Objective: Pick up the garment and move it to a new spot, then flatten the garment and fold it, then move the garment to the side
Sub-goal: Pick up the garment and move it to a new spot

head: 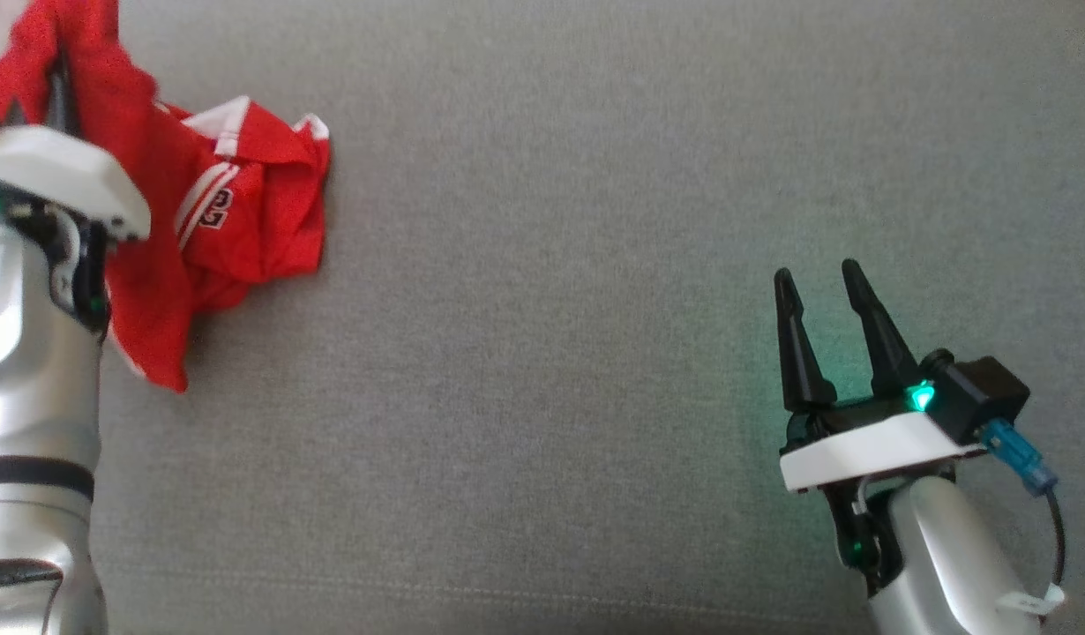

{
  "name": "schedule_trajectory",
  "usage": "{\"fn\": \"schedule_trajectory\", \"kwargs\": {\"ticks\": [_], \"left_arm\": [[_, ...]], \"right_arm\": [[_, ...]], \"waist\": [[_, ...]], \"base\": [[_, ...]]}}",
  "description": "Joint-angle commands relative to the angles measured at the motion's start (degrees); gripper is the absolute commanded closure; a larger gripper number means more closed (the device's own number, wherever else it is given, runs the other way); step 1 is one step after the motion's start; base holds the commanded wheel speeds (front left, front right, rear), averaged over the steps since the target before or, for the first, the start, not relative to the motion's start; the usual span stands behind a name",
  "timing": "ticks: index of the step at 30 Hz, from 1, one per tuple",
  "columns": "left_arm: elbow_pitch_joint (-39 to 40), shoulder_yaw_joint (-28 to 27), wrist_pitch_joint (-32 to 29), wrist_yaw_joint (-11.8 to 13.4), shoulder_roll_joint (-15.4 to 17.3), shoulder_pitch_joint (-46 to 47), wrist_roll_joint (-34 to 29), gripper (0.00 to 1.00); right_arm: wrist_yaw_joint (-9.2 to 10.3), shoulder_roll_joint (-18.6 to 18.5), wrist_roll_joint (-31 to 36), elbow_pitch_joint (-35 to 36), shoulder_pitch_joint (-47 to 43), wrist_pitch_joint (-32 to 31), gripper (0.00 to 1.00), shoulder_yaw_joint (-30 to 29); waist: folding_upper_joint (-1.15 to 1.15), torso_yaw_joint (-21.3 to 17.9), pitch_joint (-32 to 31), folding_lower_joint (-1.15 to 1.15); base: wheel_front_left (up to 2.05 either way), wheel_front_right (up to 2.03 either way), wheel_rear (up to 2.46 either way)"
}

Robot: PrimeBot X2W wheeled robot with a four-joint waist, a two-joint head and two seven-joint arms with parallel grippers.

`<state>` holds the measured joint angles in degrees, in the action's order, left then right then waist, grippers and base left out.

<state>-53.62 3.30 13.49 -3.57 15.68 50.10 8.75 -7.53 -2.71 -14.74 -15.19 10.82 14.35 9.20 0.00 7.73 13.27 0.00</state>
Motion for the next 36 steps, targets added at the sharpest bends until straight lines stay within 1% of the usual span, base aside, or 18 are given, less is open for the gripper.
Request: {"fn": "schedule_trajectory", "kwargs": {"ticks": [1,6,9,16,22,25,29,34,36], "left_arm": [[2.78,-1.12,0.71,-0.21,2.7,3.63,0.43,1.0],[11.51,-0.74,1.27,-0.8,1.78,2.73,1.1,1.0],[16.67,-0.18,0.59,-1.41,0.51,1.73,2.21,1.0],[28.82,2.76,-6.19,-2.37,-4.0,-1.61,5.33,1.0],[37.09,6.48,-11.95,-2.42,-8.3,-4.02,7.01,1.0],[39.1,8.5,-13.66,-2.13,-10.15,-4.64,7.82,1.0],[39.77,11.94,-14.1,-1.44,-11.96,-4.99,9.33,1.0],[38.52,16.69,-12.77,0.41,-12.71,-4.61,12.07,1.0],[37.17,19.28,-11.9,1.65,-12.76,-4.31,14.86,1.0]], "right_arm": [[0.04,-0.17,-0.44,1.44,-0.64,0.59,0.0,1.57],[0.04,-0.17,-1.93,0.96,-1.83,0.62,0.0,1.88],[0.04,-0.17,-2.49,1.17,-2.12,0.63,0.0,1.55],[0.04,-0.17,-3.41,2.15,-1.62,0.64,0.0,0.82],[0.04,-0.17,-4.08,3.76,-0.47,0.64,0.0,0.54],[0.04,-0.17,-4.26,4.66,0.14,0.64,0.0,0.59],[0.04,-0.17,-4.18,5.83,0.99,0.64,0.0,0.87],[0.04,-0.17,-2.95,6.75,2.33,0.64,0.0,2.31],[0.04,-0.17,-3.33,7.09,2.59,0.64,0.0,2.43]], "waist": [[0.0,0.26,-2.02,0.0],[0.0,-0.08,-5.47,0.0],[0.0,-0.7,-6.69,0.0],[0.0,-4.2,-7.51,0.0],[0.0,-9.32,-6.79,0.0],[0.0,-12.22,-6.25,0.0],[0.0,-16.66,-5.53,0.0],[0.0,-22.61,-4.39,0.0],[0.0,-24.22,-4.09,0.0]], "base": [[0.0,0.0,0.0],[0.0,0.0,0.0],[0.0,0.0,0.0],[0.0,0.0,0.0],[0.0,0.0,0.0],[0.0,0.0,0.0],[0.0,0.0,0.0],[0.0,0.0,0.0],[0.0,0.0,0.0]]}}
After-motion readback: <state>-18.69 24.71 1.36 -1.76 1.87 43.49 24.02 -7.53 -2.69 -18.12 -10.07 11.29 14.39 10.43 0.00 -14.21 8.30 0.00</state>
